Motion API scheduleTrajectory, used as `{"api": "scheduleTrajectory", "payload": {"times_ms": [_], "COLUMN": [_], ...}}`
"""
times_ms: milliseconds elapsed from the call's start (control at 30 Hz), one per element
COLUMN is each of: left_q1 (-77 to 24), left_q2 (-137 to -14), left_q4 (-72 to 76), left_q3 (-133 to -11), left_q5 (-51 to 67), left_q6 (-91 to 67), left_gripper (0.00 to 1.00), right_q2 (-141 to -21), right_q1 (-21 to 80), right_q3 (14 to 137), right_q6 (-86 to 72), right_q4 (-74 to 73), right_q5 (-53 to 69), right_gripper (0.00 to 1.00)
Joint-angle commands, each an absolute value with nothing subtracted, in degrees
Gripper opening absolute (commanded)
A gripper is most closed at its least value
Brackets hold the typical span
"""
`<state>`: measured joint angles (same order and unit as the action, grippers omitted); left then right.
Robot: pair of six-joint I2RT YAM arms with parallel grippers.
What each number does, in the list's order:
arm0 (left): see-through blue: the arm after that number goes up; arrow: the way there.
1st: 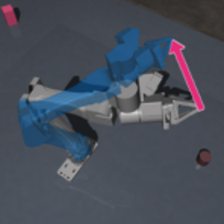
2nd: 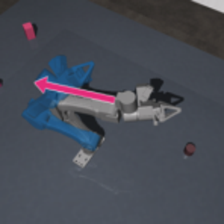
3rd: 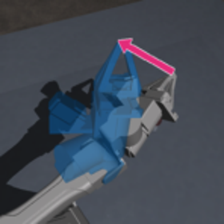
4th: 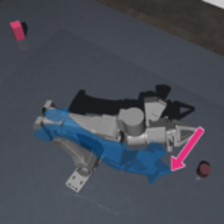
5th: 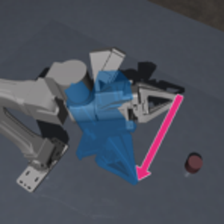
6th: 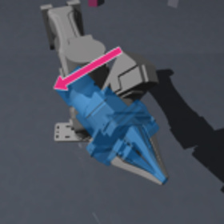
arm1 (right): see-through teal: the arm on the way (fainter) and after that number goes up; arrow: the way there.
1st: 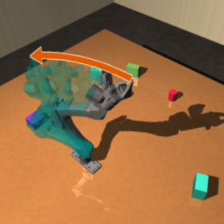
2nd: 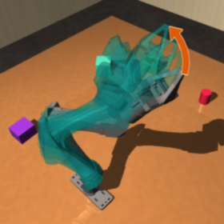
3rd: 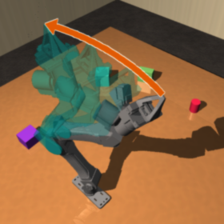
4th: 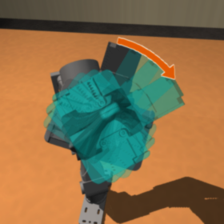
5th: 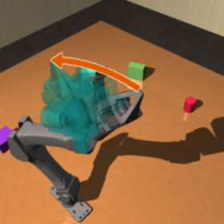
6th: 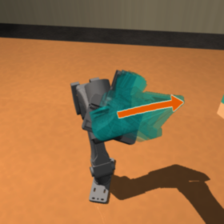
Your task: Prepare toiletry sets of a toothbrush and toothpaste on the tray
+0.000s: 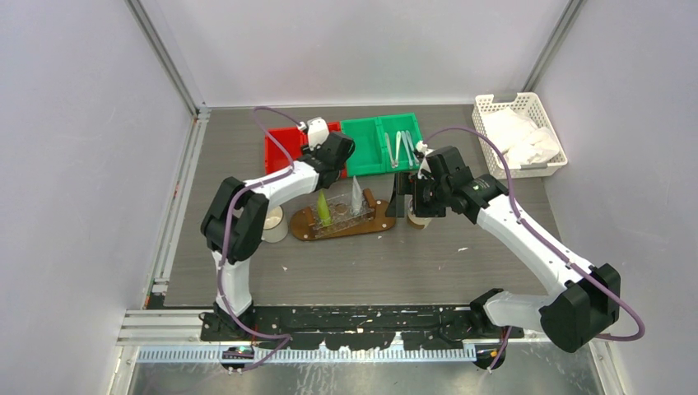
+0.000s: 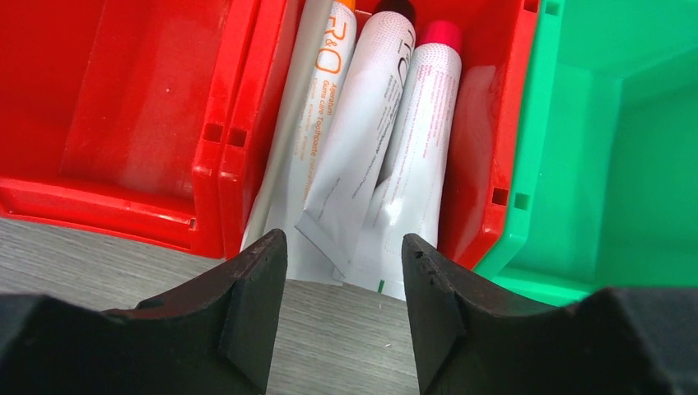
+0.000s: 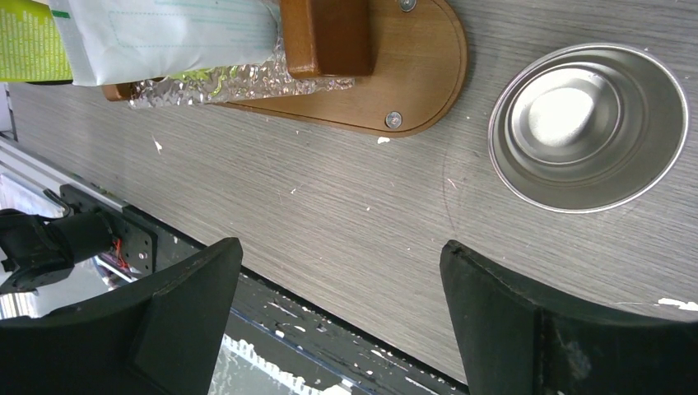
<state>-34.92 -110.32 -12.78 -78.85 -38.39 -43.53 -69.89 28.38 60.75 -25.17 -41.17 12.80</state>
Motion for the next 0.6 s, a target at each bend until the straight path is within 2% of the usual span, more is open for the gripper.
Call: {"api": "scheduleTrajectory", "payload": {"times_ms": [0,100,167,233,567], "left_q1": [-34.87,-34.64,-34.5,-34.17,-33.66], "left_q2": [-111.27,-111.67,-111.93,-112.16,-112.34], "left_q4": [-12.68,-12.26,-11.85,-11.78,-11.0], "left_q3": [-82.14,-82.28,-82.27,-82.56,-82.33], "left_q5": [-40.92,-41.37,-41.57,-41.49,-41.44], "left_q6": [-44.47,-44.65,-44.65,-44.58,-44.56], "left_gripper": [0.55,0.55,0.54,0.53,0.31], "right_q2": [-69.23,-69.44,-69.59,-69.5,-69.15], "right_q1": [28.26,28.25,28.27,28.25,28.25], "right_q3": [61.0,61.0,61.0,61.08,61.0], "right_q6": [-25.05,-25.03,-25.11,-25.01,-25.02], "right_q4": [-39.45,-39.46,-39.5,-39.72,-39.5], "right_q5": [13.06,12.93,12.48,12.29,12.29], "right_gripper": [0.95,0.92,0.99,1.0,1.0]}}
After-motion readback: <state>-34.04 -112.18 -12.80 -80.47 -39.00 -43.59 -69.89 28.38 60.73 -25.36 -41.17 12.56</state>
